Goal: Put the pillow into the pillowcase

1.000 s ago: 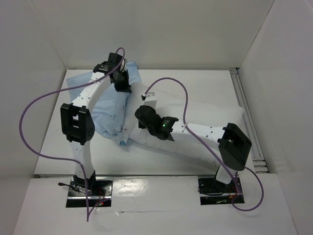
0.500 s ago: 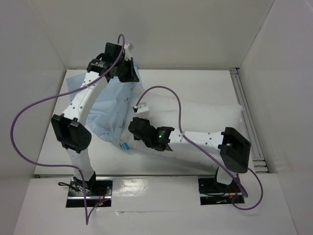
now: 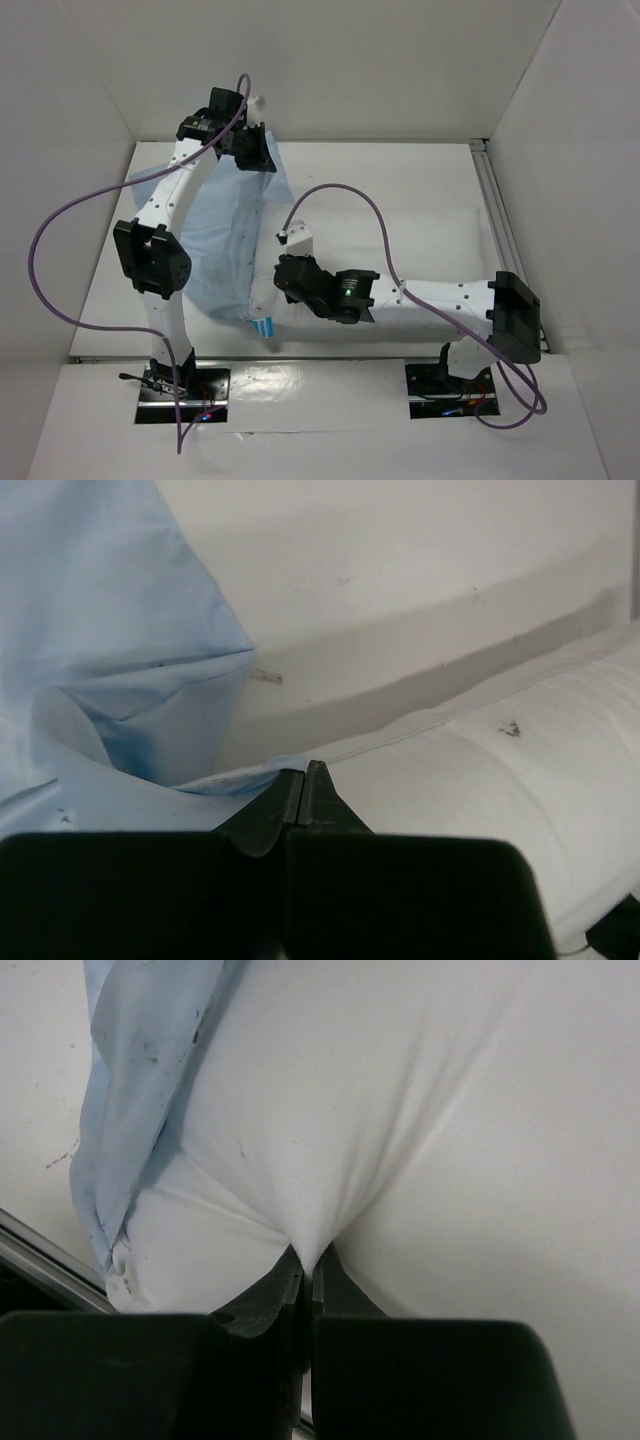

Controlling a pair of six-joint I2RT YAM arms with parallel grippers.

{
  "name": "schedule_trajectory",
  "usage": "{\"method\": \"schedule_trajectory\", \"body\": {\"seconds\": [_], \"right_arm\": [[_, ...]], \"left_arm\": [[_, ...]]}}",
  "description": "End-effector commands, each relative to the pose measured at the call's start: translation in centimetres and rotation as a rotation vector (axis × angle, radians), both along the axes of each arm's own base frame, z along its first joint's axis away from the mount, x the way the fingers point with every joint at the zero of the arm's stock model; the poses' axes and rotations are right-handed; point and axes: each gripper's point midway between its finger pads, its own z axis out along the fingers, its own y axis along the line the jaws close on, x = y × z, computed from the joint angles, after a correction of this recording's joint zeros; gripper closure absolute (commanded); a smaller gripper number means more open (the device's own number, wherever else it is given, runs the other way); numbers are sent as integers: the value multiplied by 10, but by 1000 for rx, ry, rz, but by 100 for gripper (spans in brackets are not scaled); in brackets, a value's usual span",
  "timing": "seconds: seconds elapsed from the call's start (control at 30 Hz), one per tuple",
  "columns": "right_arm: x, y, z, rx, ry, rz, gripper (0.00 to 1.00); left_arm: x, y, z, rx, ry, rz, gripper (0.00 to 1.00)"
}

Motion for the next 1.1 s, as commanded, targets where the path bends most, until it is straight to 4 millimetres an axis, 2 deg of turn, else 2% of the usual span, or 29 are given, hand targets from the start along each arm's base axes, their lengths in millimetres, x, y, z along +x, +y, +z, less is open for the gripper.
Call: {"method": "schedule_trajectory", "body": {"seconds": [0.0, 0.07, 0.1, 0.17, 0.2, 0.27, 0.3, 0.33, 0.43, 0.5, 0.53, 0.57, 0.63, 0.67, 0.7, 0.73, 0.77, 0.8, 0.83, 0.87, 0.9, 0.97, 1.0, 1.07], "right_arm": [[-10, 7, 3, -9, -8, 71, 100], [-7, 21, 9, 17, -39, 101, 100], [-5, 27, 13, 29, -53, 107, 100], [7, 35, 13, 22, -100, 71, 100], [12, 35, 7, -10, -114, 56, 100], [28, 28, 11, -18, -162, -17, 100], [31, 27, 14, -11, -174, -34, 100], [41, 22, 17, -2, -182, -66, 100], [52, 1, 17, 19, -173, -118, 100], [60, -13, 22, 47, -184, -166, 100], [58, -19, 33, 85, -195, -169, 100], [56, -26, 28, 90, -195, -186, 100], [56, -30, 37, 151, -212, -202, 100], [54, -34, 38, 170, -211, -207, 100], [58, -35, 40, 178, -214, -217, 100], [57, -34, 40, 180, -210, -209, 100], [61, -35, 44, 196, -210, -223, 100], [63, -37, 43, 186, -203, -224, 100], [62, -35, 43, 190, -196, -210, 100], [66, -37, 48, 184, -209, -213, 100], [68, -36, 51, 189, -205, -210, 100], [70, -39, 48, 171, -200, -204, 100], [75, -43, 48, 170, -202, -219, 100], [77, -43, 47, 174, -193, -211, 100]], "left_arm": [[-18, -25, 38, -107, -89, -176, 100], [-42, -46, 36, -146, -69, -296, 100], [-61, -66, 42, -195, -60, -386, 100], [-95, -83, 51, -252, -50, -495, 100], [-119, -96, 62, -330, -38, -583, 100], [-150, -96, 83, -410, -74, -645, 100], [-158, -95, 90, -429, -101, -654, 100], [-173, -91, 101, -446, -144, -669, 100], [-192, -85, 109, -461, -163, -681, 100], [-199, -83, 116, -462, -174, -683, 100], [-193, -80, 110, -429, -171, -643, 100], [-190, -80, 106, -421, -164, -633, 100], [-174, -80, 83, -384, -91, -583, 99], [-168, -82, 80, -375, -76, -572, 80], [-163, -85, 72, -359, -45, -563, 68], [-157, -86, 45, -308, 45, -539, 58], [-150, -85, 48, -281, 37, -531, 46], [-146, -81, 41, -239, 46, -518, 33], [-142, -76, 34, -180, 58, -480, 29], [-141, -71, 35, -149, 60, -455, 27], [-140, -66, 34, -117, 49, -442, 15], [-132, -49, 36, -43, 8, -370, 2], [-138, -44, 45, -41, -16, -353, 0], [-133, -25, 48, -32, -31, -264, 0]]}}
